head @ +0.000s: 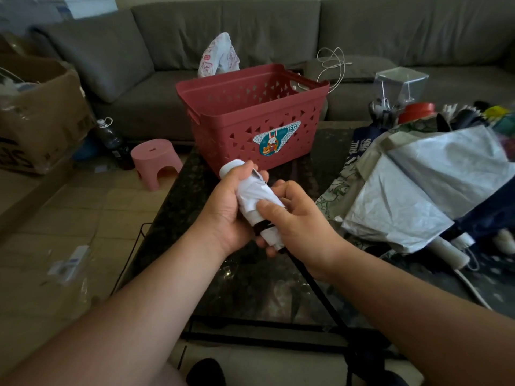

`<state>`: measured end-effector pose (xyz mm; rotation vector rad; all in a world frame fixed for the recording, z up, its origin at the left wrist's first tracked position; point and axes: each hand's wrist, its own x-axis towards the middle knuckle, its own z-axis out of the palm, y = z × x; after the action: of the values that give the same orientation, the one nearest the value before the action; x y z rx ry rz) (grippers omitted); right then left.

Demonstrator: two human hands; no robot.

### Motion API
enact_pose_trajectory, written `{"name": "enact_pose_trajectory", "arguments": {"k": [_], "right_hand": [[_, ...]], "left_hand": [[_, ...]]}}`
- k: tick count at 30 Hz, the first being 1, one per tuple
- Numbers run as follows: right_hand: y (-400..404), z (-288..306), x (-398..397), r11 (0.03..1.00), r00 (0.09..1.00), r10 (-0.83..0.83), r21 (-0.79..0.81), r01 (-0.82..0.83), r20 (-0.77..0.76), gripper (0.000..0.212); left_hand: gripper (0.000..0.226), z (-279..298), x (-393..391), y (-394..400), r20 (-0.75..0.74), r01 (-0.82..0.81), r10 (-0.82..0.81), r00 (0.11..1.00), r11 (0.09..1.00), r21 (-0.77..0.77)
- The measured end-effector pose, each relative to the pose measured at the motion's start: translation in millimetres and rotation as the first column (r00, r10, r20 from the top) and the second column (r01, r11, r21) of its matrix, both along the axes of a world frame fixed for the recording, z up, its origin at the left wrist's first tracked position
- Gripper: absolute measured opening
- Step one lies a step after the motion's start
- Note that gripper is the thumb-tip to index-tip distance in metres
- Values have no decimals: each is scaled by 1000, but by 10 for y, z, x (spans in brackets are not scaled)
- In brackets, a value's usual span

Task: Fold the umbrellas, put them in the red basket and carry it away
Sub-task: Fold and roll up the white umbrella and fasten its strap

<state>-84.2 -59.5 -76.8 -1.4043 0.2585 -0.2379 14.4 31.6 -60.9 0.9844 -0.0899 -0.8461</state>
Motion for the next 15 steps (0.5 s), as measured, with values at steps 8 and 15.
{"name": "enact_pose_trajectory", "arguments": {"k": [8,15], "right_hand": [[1,-44,72,969,987,39,-237,-75,-155,40],[46,55,193,992,987,71,115,-54,-148,21]], "left_hand": [[31,-156,184,-60,57,-136,130,990,983,120],[32,-113,309,21,-2,-39,39,999,992,-120]]}}
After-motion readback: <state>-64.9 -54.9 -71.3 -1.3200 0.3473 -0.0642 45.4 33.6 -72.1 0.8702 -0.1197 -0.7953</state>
